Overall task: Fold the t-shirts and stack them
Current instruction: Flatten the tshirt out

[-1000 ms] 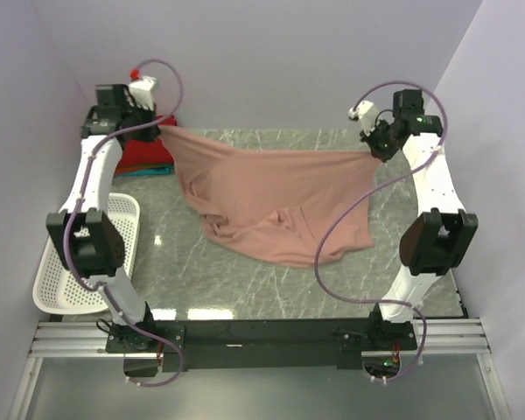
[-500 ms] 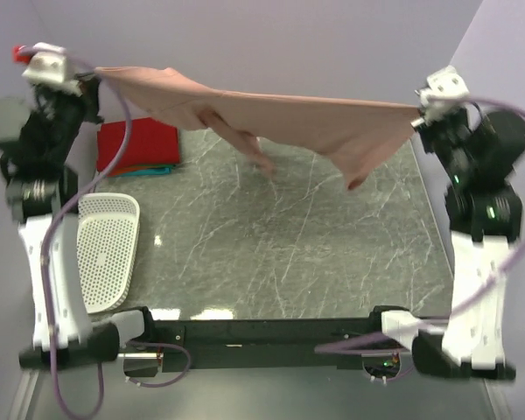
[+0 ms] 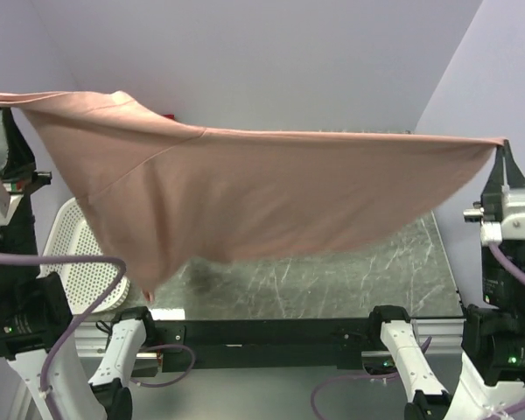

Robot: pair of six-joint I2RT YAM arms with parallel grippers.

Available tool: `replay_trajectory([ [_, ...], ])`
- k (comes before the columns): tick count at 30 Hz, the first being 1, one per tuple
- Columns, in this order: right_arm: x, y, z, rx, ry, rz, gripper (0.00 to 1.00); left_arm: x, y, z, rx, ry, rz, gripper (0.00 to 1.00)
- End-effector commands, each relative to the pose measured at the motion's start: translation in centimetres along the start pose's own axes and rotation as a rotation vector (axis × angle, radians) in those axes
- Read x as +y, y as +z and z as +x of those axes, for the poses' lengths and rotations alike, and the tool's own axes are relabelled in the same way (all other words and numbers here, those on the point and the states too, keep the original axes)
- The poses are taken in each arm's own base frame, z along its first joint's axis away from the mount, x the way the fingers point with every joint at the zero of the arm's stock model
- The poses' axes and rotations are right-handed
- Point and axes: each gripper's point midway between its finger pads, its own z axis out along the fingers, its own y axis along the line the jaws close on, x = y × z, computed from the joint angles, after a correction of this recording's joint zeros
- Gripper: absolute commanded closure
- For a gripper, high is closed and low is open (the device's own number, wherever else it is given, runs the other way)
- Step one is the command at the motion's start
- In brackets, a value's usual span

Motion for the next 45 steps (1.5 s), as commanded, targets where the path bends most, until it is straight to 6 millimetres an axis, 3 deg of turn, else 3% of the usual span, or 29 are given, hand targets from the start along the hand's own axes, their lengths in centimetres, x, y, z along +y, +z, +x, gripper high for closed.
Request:
replay_trajectory([
  [1,-3.3,-0.8,-2.4,-0.071,-0.073,0.144,1.00,2.4,-0.4,-1.4,-0.018,0.091,-0.112,0.99],
  [4,-3.1,-0.3,-2.1,-0.063,-0.117,0.122,1.00,1.5,-0.6,-0.9,0.008,0.129,-0.055,0.99],
  [7,-0.2,1.5,1.6,0.011,-0.163,0.023,1.00,-1.4,-1.3,3.9,0.118,0.160,0.109,0.99],
  [10,5.1,3.0,9.3,0.152,-0.198,-0.138,1.00,-5.6,-4.1,12.4,0.304,0.114,0.319,0.99],
  [12,7.8,3.2,12.5,0.195,-0.232,-0.231,1.00,-8.1,-6.2,16.1,0.403,0.028,0.435,0.99],
  [13,10.2,3.1,15.7,0.250,-0.220,-0.299,1.00,-9.3,-7.6,19.1,0.484,-0.057,0.456,0.99],
  [15,12.7,3.0,18.8,0.293,-0.227,-0.380,1.00,-10.4,-8.9,23.4,0.607,-0.154,0.474,0.99],
  [17,16.0,2.8,23.4,0.370,-0.204,-0.468,1.00,-11.6,-10.2,28.7,0.742,-0.242,0.476,0.99],
  [18,17.3,2.7,24.8,0.387,-0.201,-0.510,1.00,-12.0,-10.4,30.2,0.775,-0.260,0.478,0.99],
  [19,19.6,1.8,28.0,0.449,-0.189,-0.577,1.00,-13.0,-10.6,31.9,0.800,-0.265,0.484,0.99],
  [20,20.6,2.0,29.2,0.455,-0.186,-0.593,1.00,-13.8,-10.8,34.3,0.853,-0.273,0.489,0.99],
  [22,23.6,1.0,33.4,0.516,-0.184,-0.682,1.00,-16.9,-11.8,38.3,0.918,-0.251,0.552,0.99],
  [25,26.8,0.1,38.2,0.585,-0.184,-0.764,1.00,-20.3,-12.2,41.7,0.941,-0.210,0.616,0.99],
  [27,27.9,-0.1,40.4,0.628,-0.179,-0.786,1.00,-21.9,-13.3,46.1,1.026,-0.194,0.639,0.99],
  [28,29.1,0.0,42.3,0.663,-0.168,-0.815,1.00,-22.3,-12.1,46.9,1.018,-0.179,0.634,0.99],
  [29,29.4,0.2,43.3,0.690,-0.159,-0.814,1.00,-23.0,-12.5,50.0,1.076,-0.171,0.630,1.00],
  [30,29.7,0.6,44.1,0.709,-0.151,-0.813,1.00,-23.3,-12.0,51.2,1.091,-0.166,0.628,1.00],
  [31,30.2,1.5,45.4,0.731,-0.144,-0.815,1.00,-23.4,-9.0,51.2,1.049,-0.159,0.613,1.00],
  [32,30.2,2.0,46.1,0.749,-0.143,-0.805,1.00,-24.2,-9.2,53.9,1.090,-0.160,0.616,1.00],
  [33,31.0,1.6,47.9,0.798,-0.114,-0.813,1.00,-24.3,-6.3,54.0,1.038,-0.150,0.603,1.00],
  [34,30.7,3.3,48.1,0.792,-0.118,-0.791,1.00,-24.4,-5.2,54.6,1.019,-0.143,0.594,1.00],
  [35,30.8,3.9,48.7,0.802,-0.118,-0.785,1.00,-25.2,-5.3,57.0,1.041,-0.146,0.588,1.00],
  [36,31.6,3.7,50.5,0.848,-0.111,-0.786,1.00,-25.4,-3.9,57.7,1.017,-0.143,0.568,1.00],
  [37,30.9,6.3,50.5,0.816,-0.124,-0.732,1.00,-25.8,-2.1,59.0,1.001,-0.145,0.549,1.00],
  [39,31.3,7.1,52.6,0.863,-0.116,-0.703,1.00,-25.7,0.1,60.2,0.973,-0.144,0.496,1.00],
  [40,30.7,9.0,52.4,0.852,-0.118,-0.670,1.00,-25.6,1.9,59.9,0.934,-0.158,0.477,1.00],
  [43,31.2,9.9,53.4,0.892,-0.111,-0.678,1.00,-27.2,0.9,61.8,0.935,-0.183,0.536,0.99],
  [44,31.4,9.8,53.7,0.922,-0.116,-0.686,0.81,-27.8,-0.3,62.9,0.996,-0.177,0.555,0.74],
  [45,32.0,9.4,54.5,0.963,-0.116,-0.694,0.62,-28.5,-1.7,63.9,1.069,-0.154,0.576,0.61],
])
